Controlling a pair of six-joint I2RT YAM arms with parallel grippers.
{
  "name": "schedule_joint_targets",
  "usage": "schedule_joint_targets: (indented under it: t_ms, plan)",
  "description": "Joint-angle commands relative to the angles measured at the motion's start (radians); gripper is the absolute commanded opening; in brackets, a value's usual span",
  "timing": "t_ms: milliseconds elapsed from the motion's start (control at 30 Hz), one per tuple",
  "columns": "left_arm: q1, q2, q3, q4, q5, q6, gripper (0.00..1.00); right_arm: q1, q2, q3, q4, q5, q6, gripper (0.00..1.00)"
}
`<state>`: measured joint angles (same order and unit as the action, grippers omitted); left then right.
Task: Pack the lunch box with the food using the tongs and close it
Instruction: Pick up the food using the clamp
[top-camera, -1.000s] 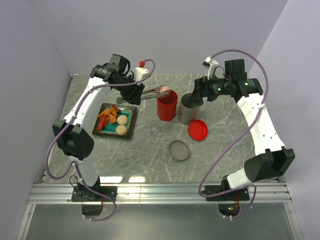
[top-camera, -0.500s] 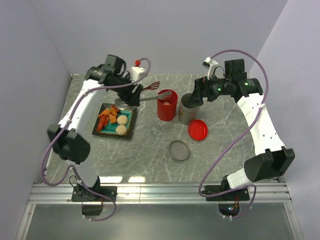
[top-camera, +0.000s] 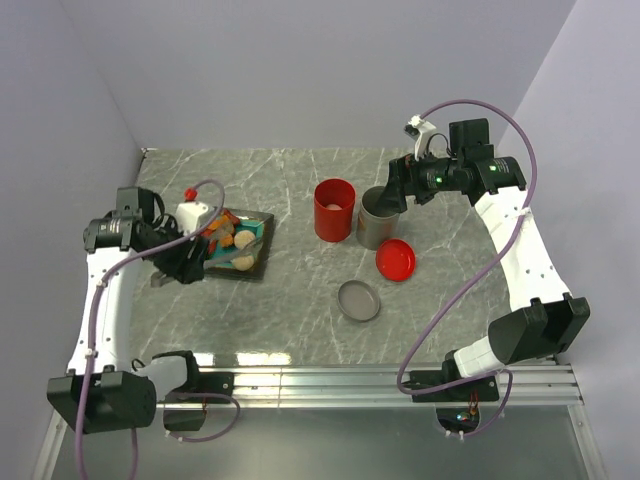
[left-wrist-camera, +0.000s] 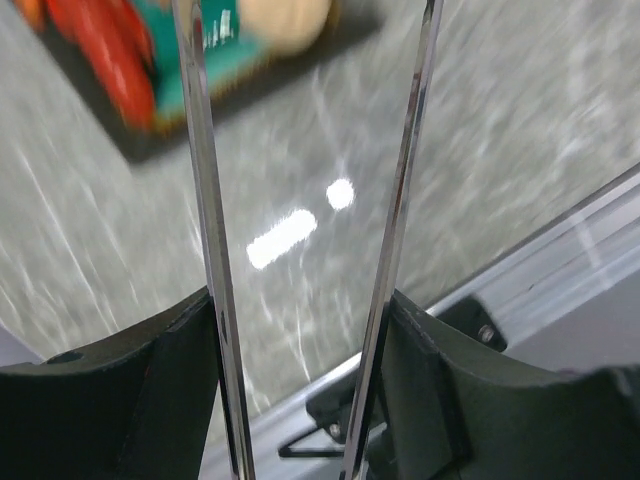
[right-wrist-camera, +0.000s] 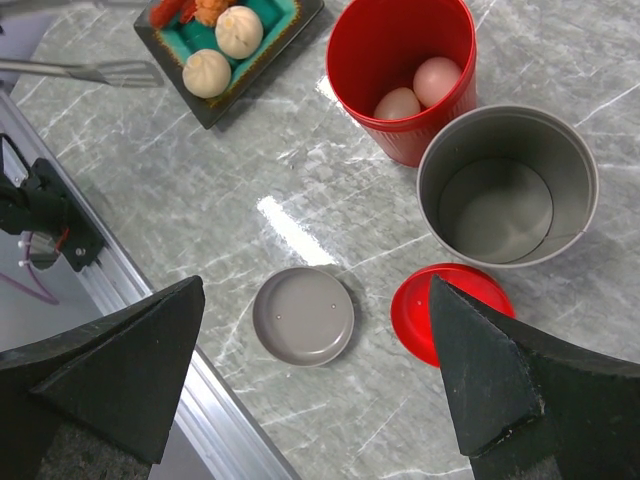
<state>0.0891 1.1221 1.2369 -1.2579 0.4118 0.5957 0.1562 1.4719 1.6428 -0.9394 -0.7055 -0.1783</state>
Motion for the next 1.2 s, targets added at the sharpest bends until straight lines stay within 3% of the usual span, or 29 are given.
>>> schedule_joint_targets:
  t_ms: [0, 333, 733, 1167]
  plan:
    - [0.058, -0.054, -0.086, -0.011, -0.048, 0.072, 0.64, -0.004, -0.035, -0.001, -0.006, -0.028, -0.013, 1.0]
    - [0.066, -0.042, -0.18, 0.012, -0.077, 0.09, 0.64, -0.006, -0.022, 0.015, -0.009, -0.029, -0.015, 1.0]
    - [0.066, 0.088, -0.166, 0.089, -0.085, 0.078, 0.57, -0.004, -0.016, 0.022, -0.018, -0.037, -0.023, 1.0]
    - [0.028, 0.18, -0.152, 0.144, -0.094, 0.067, 0.59, -0.006, -0.007, 0.022, -0.022, -0.038, -0.027, 1.0]
